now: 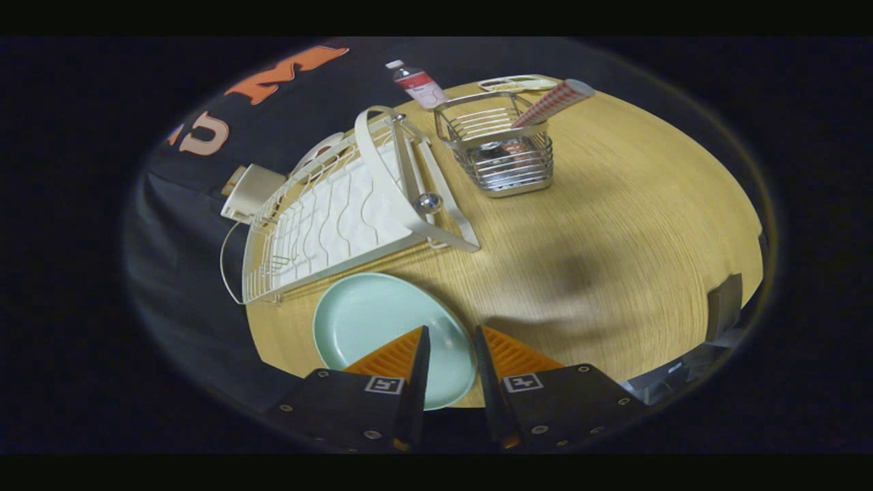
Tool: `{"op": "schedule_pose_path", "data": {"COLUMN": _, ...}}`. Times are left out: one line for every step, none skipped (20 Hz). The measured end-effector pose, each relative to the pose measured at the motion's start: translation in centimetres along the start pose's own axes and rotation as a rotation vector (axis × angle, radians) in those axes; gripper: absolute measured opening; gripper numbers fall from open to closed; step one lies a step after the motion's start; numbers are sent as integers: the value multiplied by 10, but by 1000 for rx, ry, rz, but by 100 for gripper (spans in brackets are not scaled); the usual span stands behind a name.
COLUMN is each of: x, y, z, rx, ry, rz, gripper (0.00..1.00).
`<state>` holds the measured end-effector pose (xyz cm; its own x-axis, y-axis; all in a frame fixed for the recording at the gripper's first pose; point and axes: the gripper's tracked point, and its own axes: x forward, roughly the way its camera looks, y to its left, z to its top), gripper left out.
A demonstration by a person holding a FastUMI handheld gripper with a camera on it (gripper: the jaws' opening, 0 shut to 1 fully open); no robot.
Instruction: Take the plate from the dish rack, then take the spoon from the basket and place it into the plate.
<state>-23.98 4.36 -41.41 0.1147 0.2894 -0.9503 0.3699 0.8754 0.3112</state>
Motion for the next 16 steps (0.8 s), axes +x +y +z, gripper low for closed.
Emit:
{"op": "schedule_pose_path", "data": {"x": -4, "y": -1, "z": 7, "rx": 13, "ry": -31, "rz": 1, "gripper": 40}}
{"op": "schedule_pose_path", "data": {"x": -10, "y": -4, "z": 16, "rx": 23, "ry": -69, "rz": -3, "gripper": 43}}
{"op": "schedule_pose_path", "data": {"x": -16, "y": -9, "z": 28, "rx": 26, "ry": -120, "rz": -10, "gripper": 45}}
{"op": "schedule_pose_path", "data": {"x": -23, "y": -15, "z": 39, "rx": 23, "ry": -173, "rz": -26, "gripper": 49}}
{"op": "schedule_pose_path", "data": {"x": -29, "y": -21, "z": 51, "rx": 15, "ry": -227, "rz": -39, "gripper": 51}}
{"op": "schedule_pose_path", "data": {"x": -35, "y": -27, "z": 62, "rx": 7, "ry": -279, "rz": -52, "gripper": 55}}
{"op": "schedule_pose_path", "data": {"x": -41, "y": -31, "z": 73, "rx": -1, "ry": -323, "rz": -61, "gripper": 57}}
{"op": "schedule_pose_path", "data": {"x": -48, "y": -34, "z": 82, "rx": -15, "ry": -370, "rz": -65, "gripper": 58}}
{"op": "schedule_pose_path", "data": {"x": -54, "y": -35, "z": 93, "rx": -34, "ry": -416, "rz": -70, "gripper": 59}}
{"op": "schedule_pose_path", "data": {"x": -59, "y": -36, "z": 102, "rx": -53, "ry": -459, "rz": -72, "gripper": 60}}
{"op": "schedule_pose_path", "data": {"x": -63, "y": -36, "z": 112, "rx": -69, "ry": -499, "rz": -74, "gripper": 61}}
{"op": "schedule_pose_path", "data": {"x": -67, "y": -37, "z": 120, "rx": -84, "ry": -534, "rz": -76, "gripper": 62}}
{"op": "schedule_pose_path", "data": {"x": -68, "y": -37, "z": 127, "rx": -99, "ry": -562, "rz": -78, "gripper": 63}}
{"op": "schedule_pose_path", "data": {"x": -67, "y": -38, "z": 135, "rx": -112, "ry": -587, "rz": -82, "gripper": 63}}
{"op": "schedule_pose_path", "data": {"x": -67, "y": -39, "z": 142, "rx": -123, "ry": -607, "rz": -91, "gripper": 63}}
{"op": "schedule_pose_path", "data": {"x": -64, "y": -40, "z": 148, "rx": -132, "ry": -633, "rz": -105, "gripper": 63}}
